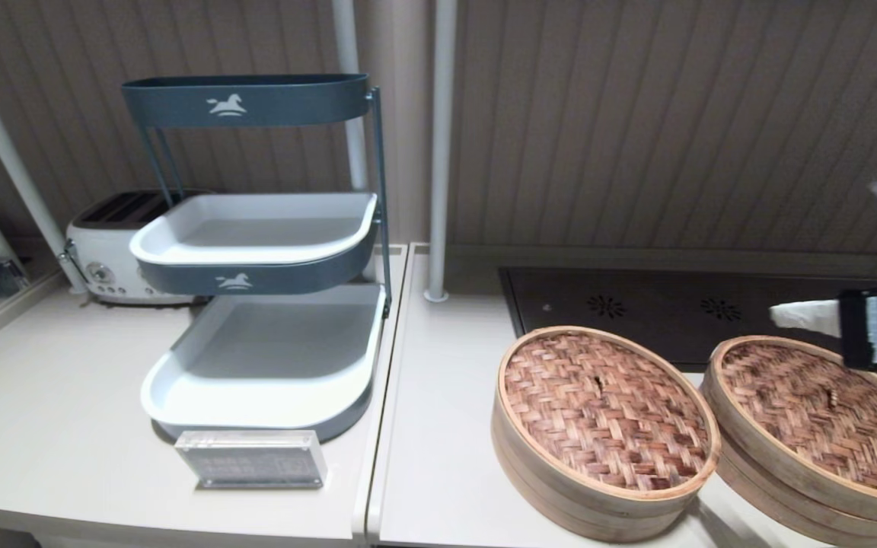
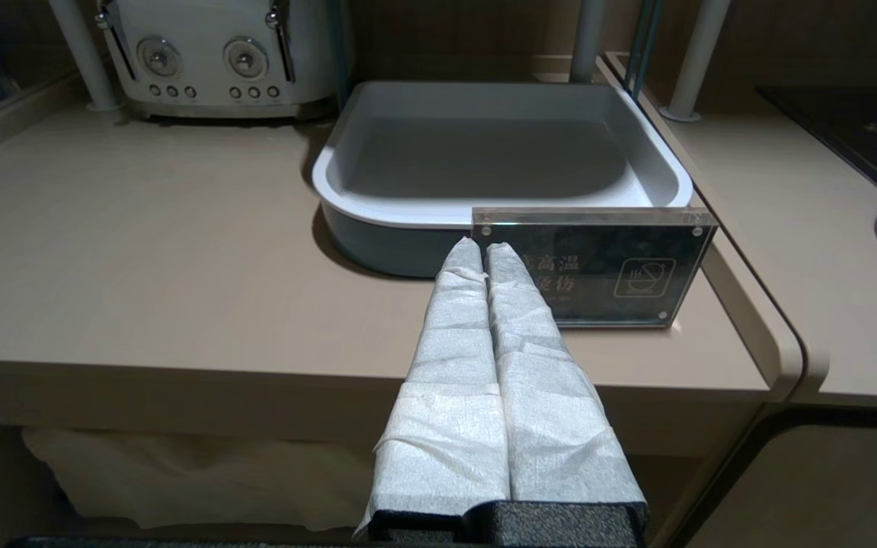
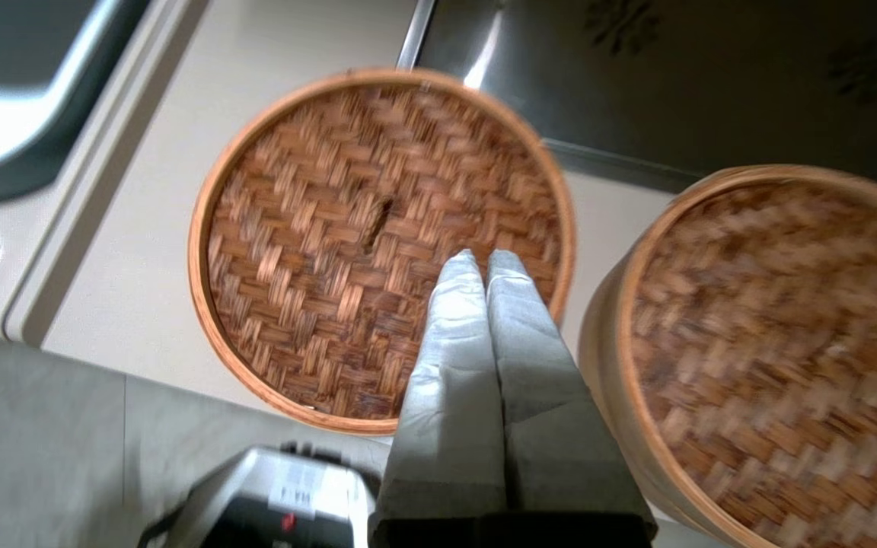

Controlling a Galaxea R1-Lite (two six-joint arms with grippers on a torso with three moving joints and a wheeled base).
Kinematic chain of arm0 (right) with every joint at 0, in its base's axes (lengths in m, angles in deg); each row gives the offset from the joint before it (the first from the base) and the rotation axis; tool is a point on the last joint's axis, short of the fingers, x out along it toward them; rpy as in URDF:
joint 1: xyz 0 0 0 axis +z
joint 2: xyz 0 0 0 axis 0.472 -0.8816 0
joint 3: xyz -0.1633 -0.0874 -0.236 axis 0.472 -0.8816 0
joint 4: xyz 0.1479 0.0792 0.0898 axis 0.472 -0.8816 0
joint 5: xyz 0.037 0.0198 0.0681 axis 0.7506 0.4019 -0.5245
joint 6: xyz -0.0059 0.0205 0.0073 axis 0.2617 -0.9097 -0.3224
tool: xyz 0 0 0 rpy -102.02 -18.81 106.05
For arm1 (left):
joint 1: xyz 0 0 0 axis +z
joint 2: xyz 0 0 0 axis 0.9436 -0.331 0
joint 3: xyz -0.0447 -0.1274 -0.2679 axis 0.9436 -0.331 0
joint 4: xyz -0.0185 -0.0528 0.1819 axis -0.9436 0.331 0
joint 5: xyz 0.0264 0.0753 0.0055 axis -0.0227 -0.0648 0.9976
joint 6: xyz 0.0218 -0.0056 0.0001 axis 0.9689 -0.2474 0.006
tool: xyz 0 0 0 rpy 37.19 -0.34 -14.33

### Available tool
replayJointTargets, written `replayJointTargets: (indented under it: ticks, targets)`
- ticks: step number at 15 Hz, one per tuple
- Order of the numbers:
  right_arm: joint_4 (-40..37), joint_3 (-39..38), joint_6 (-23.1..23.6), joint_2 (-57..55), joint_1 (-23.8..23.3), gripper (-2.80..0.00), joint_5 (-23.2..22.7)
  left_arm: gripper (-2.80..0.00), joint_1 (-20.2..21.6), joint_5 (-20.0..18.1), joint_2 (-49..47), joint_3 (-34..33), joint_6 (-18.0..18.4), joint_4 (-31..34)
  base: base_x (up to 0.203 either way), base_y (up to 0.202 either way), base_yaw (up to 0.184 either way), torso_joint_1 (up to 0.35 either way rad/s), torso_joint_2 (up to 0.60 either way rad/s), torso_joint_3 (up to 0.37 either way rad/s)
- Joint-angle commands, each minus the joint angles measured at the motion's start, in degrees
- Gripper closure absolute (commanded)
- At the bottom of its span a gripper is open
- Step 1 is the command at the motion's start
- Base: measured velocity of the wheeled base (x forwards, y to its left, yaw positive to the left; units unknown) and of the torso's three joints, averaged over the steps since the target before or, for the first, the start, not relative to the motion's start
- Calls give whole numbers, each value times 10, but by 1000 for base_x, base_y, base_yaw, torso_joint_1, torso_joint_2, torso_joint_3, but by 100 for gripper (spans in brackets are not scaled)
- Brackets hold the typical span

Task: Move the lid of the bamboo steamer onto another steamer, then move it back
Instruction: Pick up the steamer

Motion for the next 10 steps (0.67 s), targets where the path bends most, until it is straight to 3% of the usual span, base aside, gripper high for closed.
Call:
replayJointTargets:
  ticks: [1, 5, 6, 10]
  targets:
    - [-3, 13, -2, -103, 35, 0, 13, 0, 0, 0, 1, -16, 0, 0, 0, 0, 0, 0, 0, 0]
    - [6, 19, -3, -199, 92, 0, 80, 0, 0, 0, 1, -16, 0, 0, 0, 0, 0, 0, 0, 0]
    - [18, 16, -5, -218, 100, -280, 105, 0, 0, 0, 1, -16, 0, 0, 0, 0, 0, 0, 0, 0]
    - [88, 7, -6, -265, 117, -280, 125, 0, 0, 0, 1, -16, 0, 0, 0, 0, 0, 0, 0, 0]
